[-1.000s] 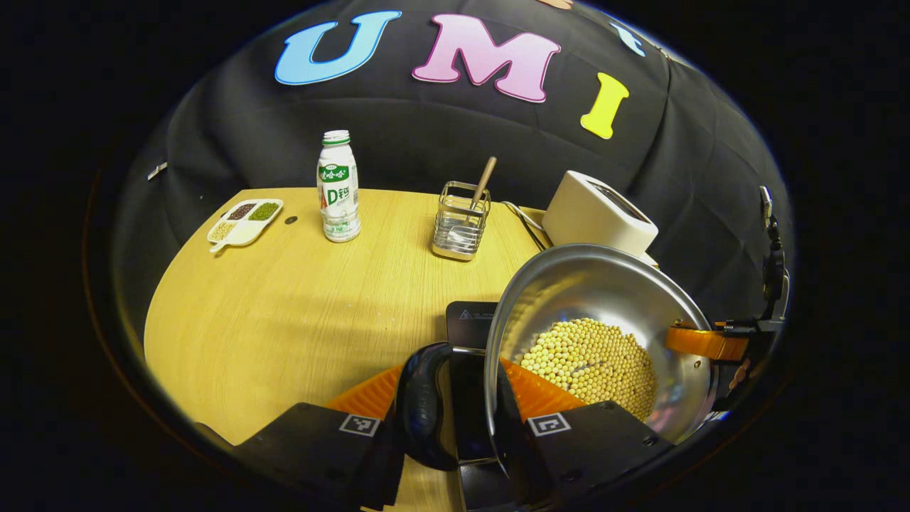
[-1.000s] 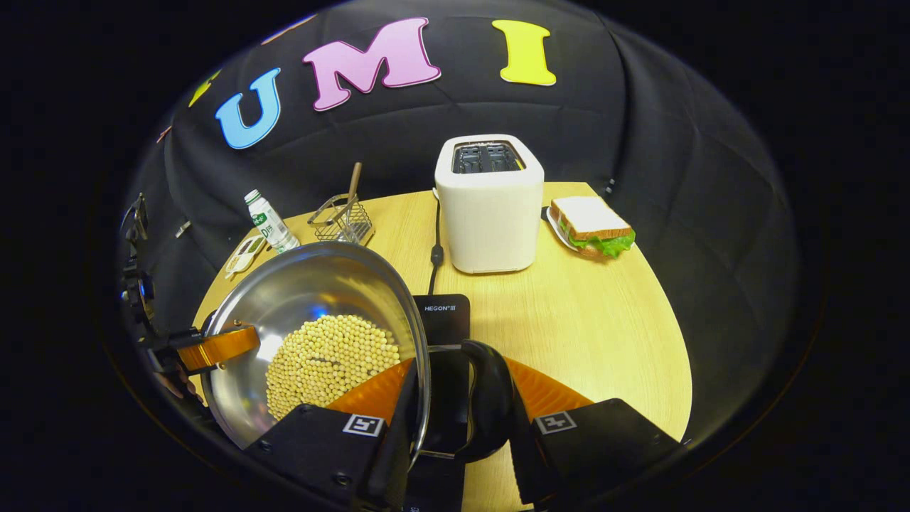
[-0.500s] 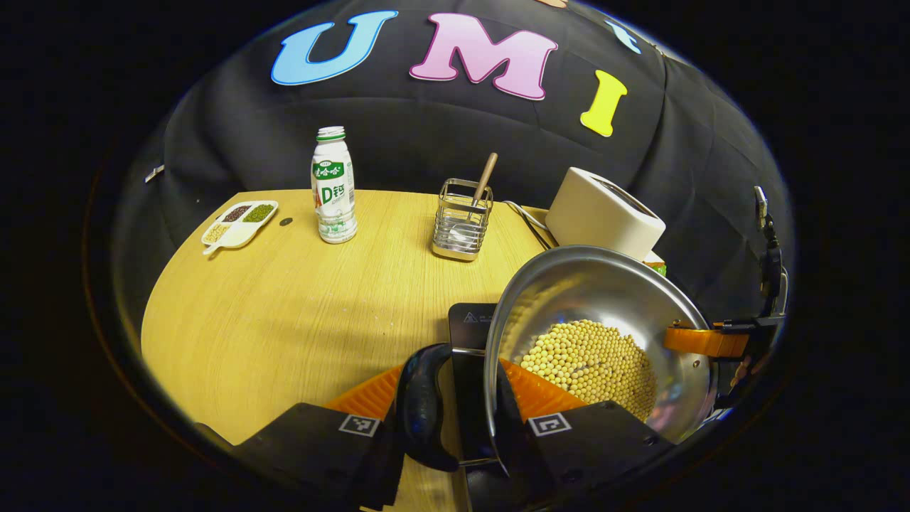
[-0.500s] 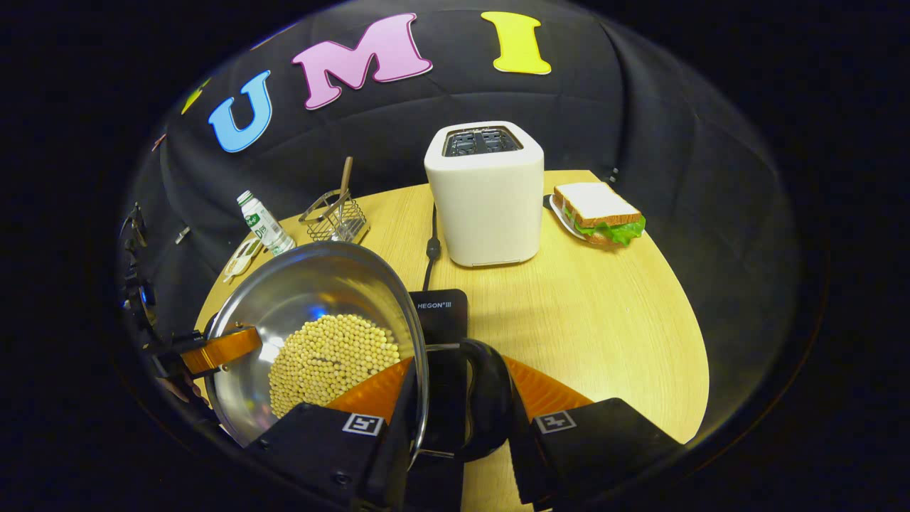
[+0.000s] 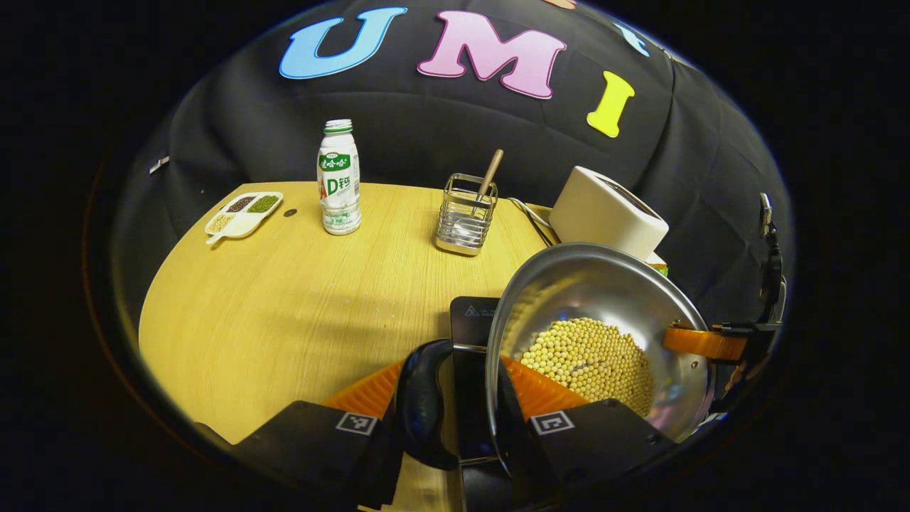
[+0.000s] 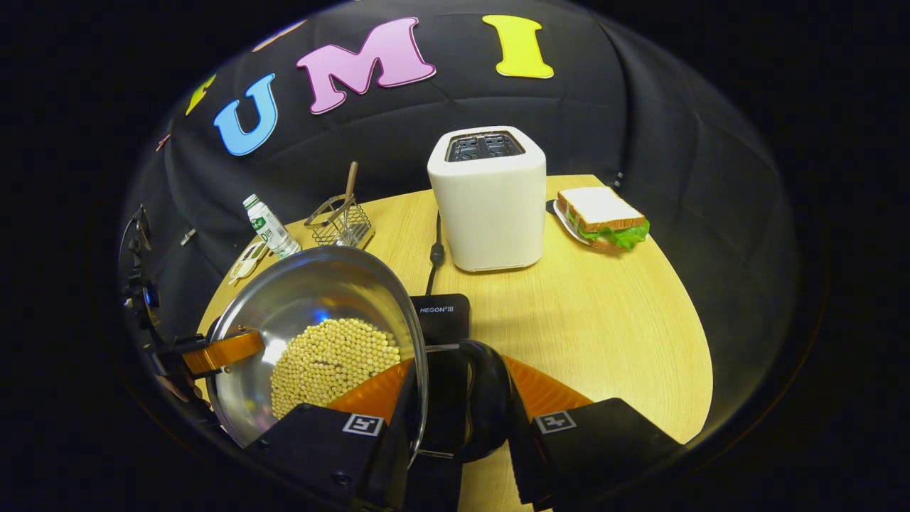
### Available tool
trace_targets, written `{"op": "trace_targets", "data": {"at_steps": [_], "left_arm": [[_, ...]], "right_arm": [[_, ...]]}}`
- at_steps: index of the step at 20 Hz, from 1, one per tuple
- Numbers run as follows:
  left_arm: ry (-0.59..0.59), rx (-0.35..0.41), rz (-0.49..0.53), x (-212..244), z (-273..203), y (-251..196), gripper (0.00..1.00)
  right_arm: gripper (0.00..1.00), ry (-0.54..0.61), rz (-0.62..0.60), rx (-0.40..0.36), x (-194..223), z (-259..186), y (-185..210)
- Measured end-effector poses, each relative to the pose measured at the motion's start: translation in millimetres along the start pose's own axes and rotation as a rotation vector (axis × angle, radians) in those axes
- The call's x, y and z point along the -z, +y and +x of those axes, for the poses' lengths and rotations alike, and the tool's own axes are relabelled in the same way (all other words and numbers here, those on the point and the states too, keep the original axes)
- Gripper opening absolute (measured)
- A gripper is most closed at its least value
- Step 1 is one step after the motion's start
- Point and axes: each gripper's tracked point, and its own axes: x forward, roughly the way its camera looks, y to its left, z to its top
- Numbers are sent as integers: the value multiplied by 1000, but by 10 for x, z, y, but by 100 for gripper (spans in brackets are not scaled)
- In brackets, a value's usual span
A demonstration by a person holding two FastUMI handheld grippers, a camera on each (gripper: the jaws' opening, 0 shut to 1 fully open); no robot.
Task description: First push the handle of the pot to place it horizontally, then grasp the pot with both hands and set it on the induction cooktop.
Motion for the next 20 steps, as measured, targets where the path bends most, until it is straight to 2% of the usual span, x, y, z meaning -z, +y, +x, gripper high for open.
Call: {"op": "trace_targets", "data": {"at_steps": [4, 5, 7, 9, 10, 12, 13, 14, 19, 20], "left_arm": [[5, -4, 2, 13, -16, 0, 64], [0, -9, 9, 8, -8, 8, 66], [-10, -20, 21, -4, 0, 12, 67], [-12, -45, 28, -13, -35, 32, 74], [-12, -65, 32, -17, -62, 59, 72], [-31, -91, 40, -54, -152, 87, 85], [-47, -85, 35, -98, -236, 56, 99], [-67, -75, 28, -147, -341, 31, 97], [-193, -32, 29, -377, -987, -39, 93], [-224, -34, 32, -422, -1141, -22, 95]], "right_arm": [[64, -7, -8, -4, -8, 1, -3], [60, -8, -10, 0, -6, -3, -5], [64, -11, -19, 16, 1, -8, -21], [68, -27, -35, 44, -31, -55, -42], [72, -51, -41, 55, -82, -121, -45], [82, -92, -34, 61, -168, -293, -6], [95, -112, -37, 65, -191, -381, 20], [100, -131, -49, 78, -213, -485, 29], [100, -252, -62, 136, -368, -1081, 179], [99, -279, -62, 145, -410, -1203, 219]]}}
